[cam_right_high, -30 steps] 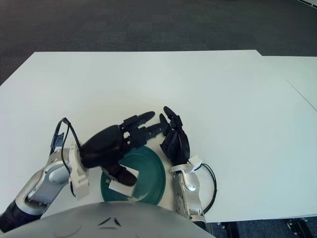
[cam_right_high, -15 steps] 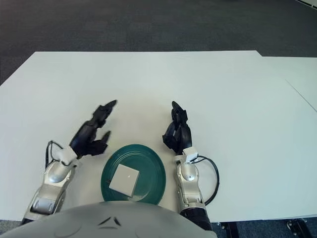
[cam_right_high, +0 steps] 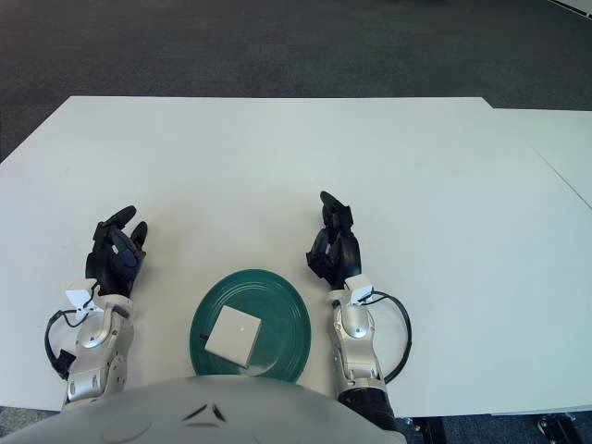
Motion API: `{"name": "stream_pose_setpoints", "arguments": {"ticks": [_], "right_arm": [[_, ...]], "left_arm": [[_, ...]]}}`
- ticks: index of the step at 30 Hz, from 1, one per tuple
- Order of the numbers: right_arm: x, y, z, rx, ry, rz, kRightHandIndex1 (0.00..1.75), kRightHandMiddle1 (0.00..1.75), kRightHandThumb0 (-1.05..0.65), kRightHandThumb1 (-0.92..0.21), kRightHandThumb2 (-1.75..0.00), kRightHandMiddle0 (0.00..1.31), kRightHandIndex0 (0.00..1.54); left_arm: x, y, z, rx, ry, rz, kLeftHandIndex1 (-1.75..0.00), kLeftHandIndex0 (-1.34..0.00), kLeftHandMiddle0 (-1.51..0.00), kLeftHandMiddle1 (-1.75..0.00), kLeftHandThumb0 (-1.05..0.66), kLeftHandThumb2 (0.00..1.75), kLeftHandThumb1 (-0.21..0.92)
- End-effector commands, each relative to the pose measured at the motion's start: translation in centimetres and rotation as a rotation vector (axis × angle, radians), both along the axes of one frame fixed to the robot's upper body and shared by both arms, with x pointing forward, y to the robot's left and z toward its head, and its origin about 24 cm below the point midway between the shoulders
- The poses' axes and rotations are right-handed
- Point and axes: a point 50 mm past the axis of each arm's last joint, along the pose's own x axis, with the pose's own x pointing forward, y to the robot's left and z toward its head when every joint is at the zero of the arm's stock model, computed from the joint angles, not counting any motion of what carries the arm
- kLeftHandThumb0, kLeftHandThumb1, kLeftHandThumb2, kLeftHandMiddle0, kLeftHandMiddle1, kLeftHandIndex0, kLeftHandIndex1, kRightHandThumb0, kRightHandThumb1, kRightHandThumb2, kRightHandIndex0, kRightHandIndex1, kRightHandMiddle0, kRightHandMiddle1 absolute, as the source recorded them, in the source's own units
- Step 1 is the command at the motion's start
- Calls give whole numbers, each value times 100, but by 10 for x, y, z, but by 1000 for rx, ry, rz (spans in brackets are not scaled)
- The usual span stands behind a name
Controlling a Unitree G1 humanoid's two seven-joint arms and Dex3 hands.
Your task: Put the charger into the plate.
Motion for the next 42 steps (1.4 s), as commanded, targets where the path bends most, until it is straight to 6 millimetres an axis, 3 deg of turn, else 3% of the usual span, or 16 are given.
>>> {"name": "stream_pose_setpoints", "arguments": {"ticks": [1, 14, 19, 28, 42], "right_arm": [[-35, -18, -43, -25, 248, -44, 1, 72, -92, -92, -97, 0, 21], [-39, -27, -42, -25, 243, -50, 1, 70, -90, -92, -94, 0, 21], [-41, -29, -42, -29, 242, -46, 0, 69, -90, -92, -93, 0, 21], [-44, -31, -45, -38, 247, -51, 0, 70, -89, -92, -92, 0, 21], [-49, -32, -52, -43, 266, -60, 0, 69, -89, -92, -92, 0, 21]], "left_arm": [[-12, -11, -23, -75, 120, 73, -100, -23, -60, -19, -95, 90, 92], [-24, -35, -34, -260, 172, 45, -89, -1, -44, -10, -95, 101, 92], [-29, -54, -37, -333, 151, -35, -83, 0, -47, -11, -95, 100, 92], [-36, -63, -40, -383, 126, -178, -90, -1, -53, -12, -98, 96, 92], [-45, -77, -39, -431, 110, -252, -93, -4, -53, -11, -100, 94, 92]]}}
